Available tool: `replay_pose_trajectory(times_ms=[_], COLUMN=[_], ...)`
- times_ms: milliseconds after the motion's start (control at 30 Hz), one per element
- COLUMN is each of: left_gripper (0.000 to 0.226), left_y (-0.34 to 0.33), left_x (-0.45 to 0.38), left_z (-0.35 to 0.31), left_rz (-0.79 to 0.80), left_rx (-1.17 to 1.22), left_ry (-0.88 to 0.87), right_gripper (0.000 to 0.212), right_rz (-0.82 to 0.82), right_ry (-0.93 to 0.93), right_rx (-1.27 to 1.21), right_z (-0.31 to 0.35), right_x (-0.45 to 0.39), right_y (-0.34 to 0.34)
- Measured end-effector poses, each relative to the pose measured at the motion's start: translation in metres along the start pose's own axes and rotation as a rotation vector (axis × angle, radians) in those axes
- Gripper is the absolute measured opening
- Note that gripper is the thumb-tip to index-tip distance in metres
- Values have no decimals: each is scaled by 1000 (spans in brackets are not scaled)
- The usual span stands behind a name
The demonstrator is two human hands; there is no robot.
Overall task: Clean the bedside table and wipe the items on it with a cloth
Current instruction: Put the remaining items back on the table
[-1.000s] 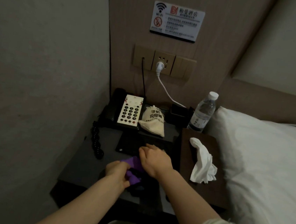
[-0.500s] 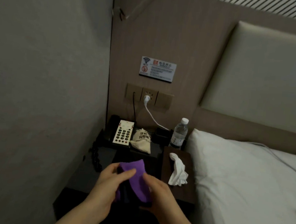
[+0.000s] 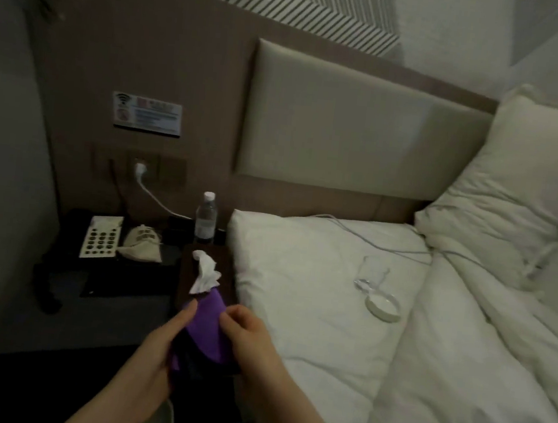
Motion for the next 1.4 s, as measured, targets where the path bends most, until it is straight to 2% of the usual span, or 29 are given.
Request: replay_pose_trajectory(times_ms=[33,133,233,300,400,500,567,700,800,900,1000,1133,1233,1333,1400], left_gripper=[23,22,26,32,40,36,29,15,13,14,15,15,19,17,16], left_y=[-4,-24,-57,-81,-107,-122,-132,-153,-159,-157,-154,-147,-140,-131,-125], left_x=[1,0,-7,-11,-18,-27,-36,-55,-70,-84,-93,-97,-97,-93,-89], left_z=[12,38,64,83,106,118,122,118,113,113,118,124,129,131,130], left_rz=[6,-23,-106,-101,-83,-142,-171,-169,-183,-197,-214,-227,-234,-245,-258], left_rx=[16,24,-21,-22,-4,28,27,2,-10,-14,-14,-45,-77,-74,-67], left_ry=[-44,-103,-76,-18,97,102,81,91,81,64,64,76,83,78,65], right_gripper=[25,17,8,8,21,39,49,46,47,53,44,34,32,31,27], right_rz=[-24,-87,-163,-210,-270,-400,-439,-435,-420,-424,-470,-480,-399,-242,-121], right_ry=[8,-21,-72,-98,-144,-134,-196,-327,-355,-338,-268,-166,-141,-111,-28], right_rx=[33,119,237,275,309,617,803,1032,1225,1288,1327,1495,1575,1595,1604], right_z=[0,-2,-8,-8,0,13,16,-1,-18,-34,-46,-48,-44,-38,-33], right_x=[3,10,13,10,-8,-35,-53,-82,-99,-110,-113,-112,-110,-104,-93], right_y=[11,47,87,120,178,241,279,327,337,342,342,336,329,310,286])
Point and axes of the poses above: each hand's wrist, its own x-axis away from the middle knuckle, its own y-axis out of the back of the hand, z = x × y, the point moved 4 cm from there along -x, towards the middle knuckle, and after that the axes turned 1 degree about -x, right-handed, at the moved point
